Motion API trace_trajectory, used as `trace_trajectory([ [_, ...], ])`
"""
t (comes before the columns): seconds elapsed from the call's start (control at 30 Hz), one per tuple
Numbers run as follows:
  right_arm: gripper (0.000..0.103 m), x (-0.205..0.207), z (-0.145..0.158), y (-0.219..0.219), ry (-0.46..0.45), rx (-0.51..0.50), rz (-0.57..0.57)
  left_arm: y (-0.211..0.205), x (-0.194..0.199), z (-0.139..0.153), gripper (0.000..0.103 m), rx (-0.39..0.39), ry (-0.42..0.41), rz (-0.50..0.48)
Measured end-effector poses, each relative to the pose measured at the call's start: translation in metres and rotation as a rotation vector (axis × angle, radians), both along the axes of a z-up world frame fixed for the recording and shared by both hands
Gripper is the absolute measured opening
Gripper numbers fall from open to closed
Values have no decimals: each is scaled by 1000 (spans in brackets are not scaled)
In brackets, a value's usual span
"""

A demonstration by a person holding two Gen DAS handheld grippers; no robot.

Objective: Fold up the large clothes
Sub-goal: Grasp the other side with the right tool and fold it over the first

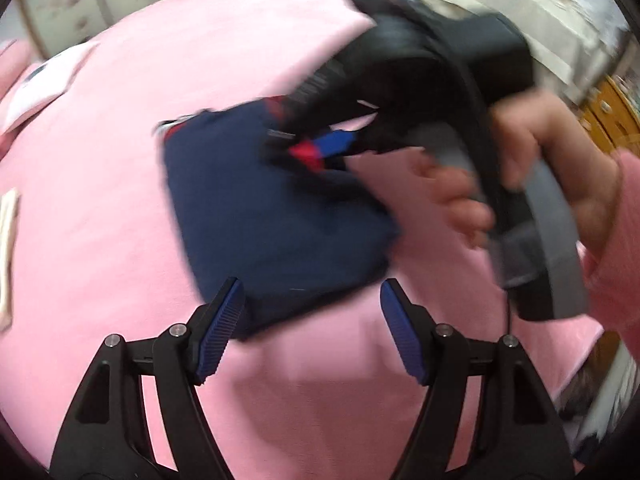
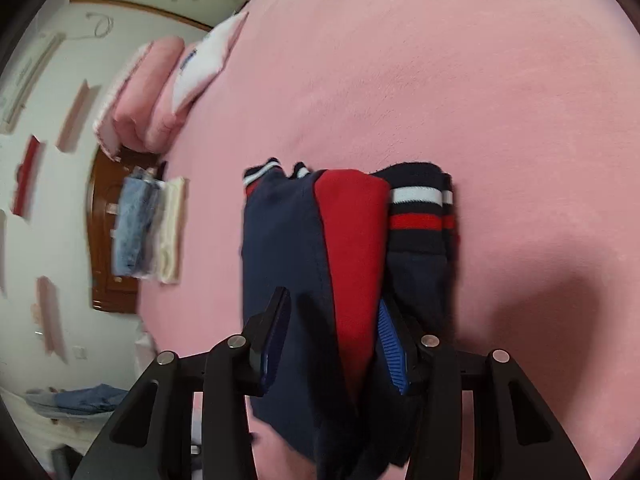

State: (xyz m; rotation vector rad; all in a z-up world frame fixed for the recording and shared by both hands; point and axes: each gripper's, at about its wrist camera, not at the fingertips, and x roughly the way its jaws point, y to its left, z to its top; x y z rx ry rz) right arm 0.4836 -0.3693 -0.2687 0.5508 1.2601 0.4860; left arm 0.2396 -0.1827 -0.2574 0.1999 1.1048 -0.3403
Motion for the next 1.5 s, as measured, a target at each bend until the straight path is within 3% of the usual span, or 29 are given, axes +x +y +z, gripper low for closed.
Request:
trace_trajectory([
  [0.03, 11, 0, 3, 4, -28, -24, 16, 8, 6, -2, 68, 11, -6, 40],
  [0.07, 9, -2, 7, 5, -45, -24, 16, 13, 10, -3, 68, 14, -11, 69],
  [0.2, 7, -17, 15, -6, -61, -56, -34, 38, 30, -8, 68, -25, -10, 169],
  [0.37, 7, -30, 18, -25, -8, -100, -89, 56, 57, -24, 68, -87, 39, 234],
  [0.5, 8, -34, 1, -18, -22, -171, -78, 57, 73, -42, 68, -53, 89, 250],
  [0.53, 9, -36, 5, -19, -26, -161, -87, 55, 75, -45, 68, -58, 105, 246],
  [0.6, 23, -40, 17, -20, -37, -134, -113, 50, 75, -45, 65, -97, 128, 235],
  [0.63, 36, -45, 26, -22, -55, -129, -128, 50, 80, -48, 61, -116, 143, 239],
  [0.67, 43, -50, 34, -27, -75, -123, -130, 46, 86, -49, 57, -121, 153, 249],
  [0.73, 43, -59, 48, -28, -120, -80, -114, 49, 95, -56, 53, -149, 176, 291],
  [0.83, 43, -65, 50, -24, -127, 12, -65, 41, 98, -71, 31, -202, 212, 311],
  [0.9, 35, -66, 41, -16, -100, -19, -41, 42, 106, -83, 25, -196, 212, 323],
  [0.93, 16, -65, 36, -10, -87, -73, -39, 43, 106, -88, 24, -207, 218, 328],
  [0.97, 4, -66, 29, -5, -71, -118, -48, 44, 108, -93, 24, -221, 220, 333],
  [1.03, 1, -70, 17, -11, -29, -177, -95, 49, 100, -98, 24, -253, 220, 350],
  [1.17, 1, -82, 19, -25, 7, -347, -152, 50, 87, -79, 18, -215, 197, 370],
  [1.23, 1, -88, 26, -32, 1, -267, -165, 46, 80, -72, 18, -219, 207, 348],
  [1.33, 1, -97, 45, -28, -58, -140, -103, 46, 66, -64, 18, -292, 236, 302],
  [1.5, 1, -116, 60, 4, -119, 41, 23, 40, 45, -80, 18, -252, 265, 295],
])
